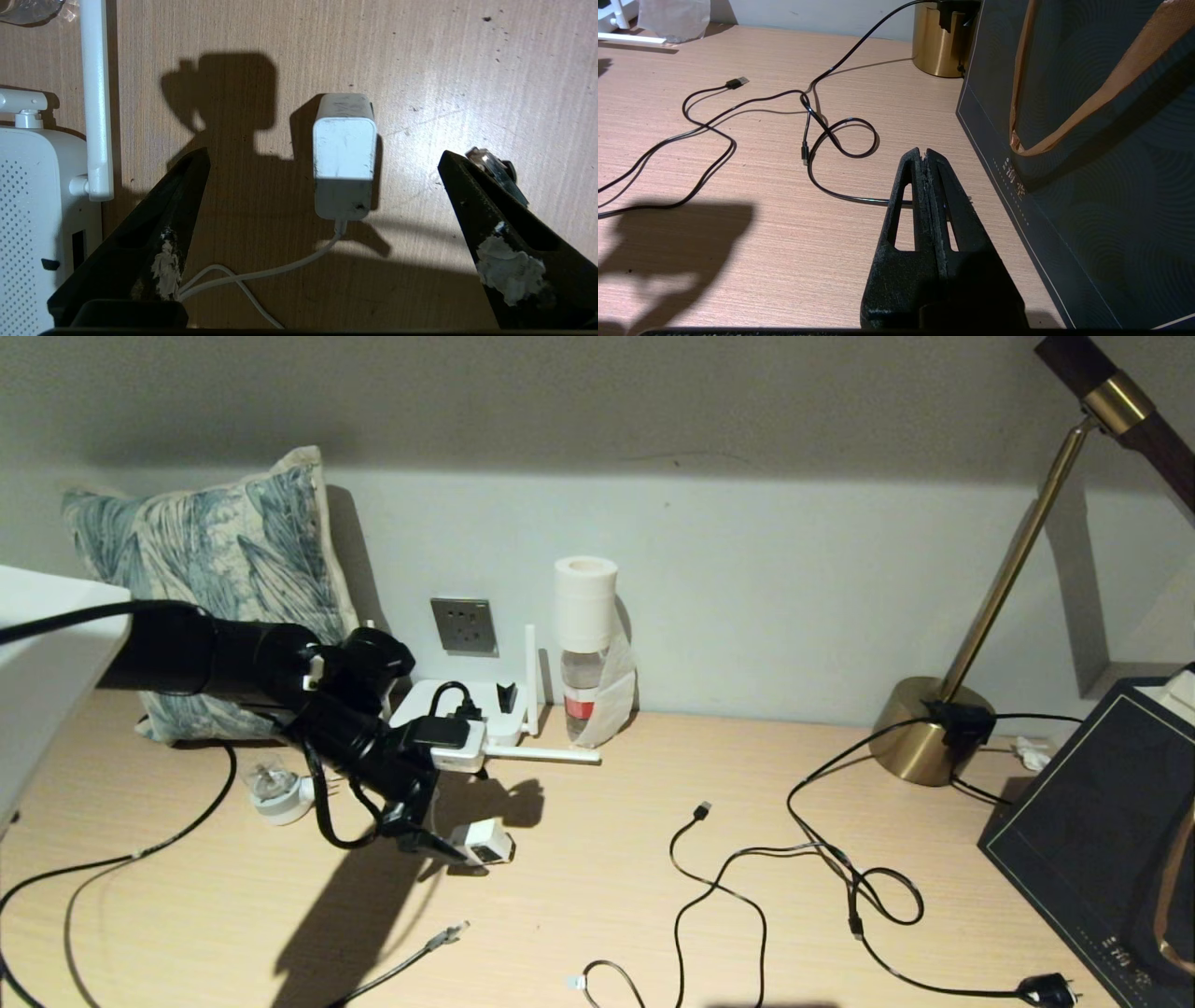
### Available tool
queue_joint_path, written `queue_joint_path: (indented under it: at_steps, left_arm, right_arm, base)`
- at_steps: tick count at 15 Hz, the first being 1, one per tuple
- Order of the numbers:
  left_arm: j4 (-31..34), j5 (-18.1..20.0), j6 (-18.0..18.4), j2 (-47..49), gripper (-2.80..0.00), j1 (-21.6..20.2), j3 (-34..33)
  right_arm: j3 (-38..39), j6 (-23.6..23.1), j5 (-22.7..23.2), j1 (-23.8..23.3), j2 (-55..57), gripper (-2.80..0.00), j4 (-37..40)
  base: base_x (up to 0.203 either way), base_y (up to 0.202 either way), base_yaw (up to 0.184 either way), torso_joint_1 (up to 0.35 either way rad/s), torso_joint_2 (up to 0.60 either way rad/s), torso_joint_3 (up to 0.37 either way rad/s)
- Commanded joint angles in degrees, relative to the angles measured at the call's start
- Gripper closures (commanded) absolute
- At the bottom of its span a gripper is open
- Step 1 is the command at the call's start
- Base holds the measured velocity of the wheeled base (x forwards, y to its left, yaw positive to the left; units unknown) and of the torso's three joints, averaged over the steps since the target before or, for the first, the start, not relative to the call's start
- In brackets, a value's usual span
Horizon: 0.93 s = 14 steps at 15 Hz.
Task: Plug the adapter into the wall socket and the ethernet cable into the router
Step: Pick up plug
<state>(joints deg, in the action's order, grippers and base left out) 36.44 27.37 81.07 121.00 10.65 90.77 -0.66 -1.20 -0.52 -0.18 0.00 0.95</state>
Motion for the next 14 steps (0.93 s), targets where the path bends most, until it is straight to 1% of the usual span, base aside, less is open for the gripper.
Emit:
queue_joint_path:
  at_steps: [1,3,12,14]
  left_arm:
    - [0.2,0.1,-0.1,1.7,-2.8,0.1,1.3]
    - [0.5,0.0,-0.2,2.3,-2.8,0.1,2.1]
    - [1.0,-0.3,-0.5,3.4,-2.8,1.1,1.2]
    - [1.0,-1.2,-0.6,4.2,-2.8,1.2,1.2]
  right_arm:
    - [0.0,0.0,0.0,0.0,0.0,0.0,0.0]
    - [0.0,0.0,0.0,0.0,0.0,0.0,0.0]
    - [0.0,0.0,0.0,0.0,0.0,0.0,0.0]
    - [0.0,0.0,0.0,0.0,0.0,0.0,0.0]
  base:
    - [0.0,0.0,0.0,0.0,0.0,0.0]
    - [0.0,0.0,0.0,0.0,0.0,0.0]
    - [0.0,0.0,0.0,0.0,0.0,0.0]
    - [0.0,0.0,0.0,0.0,0.0,0.0]
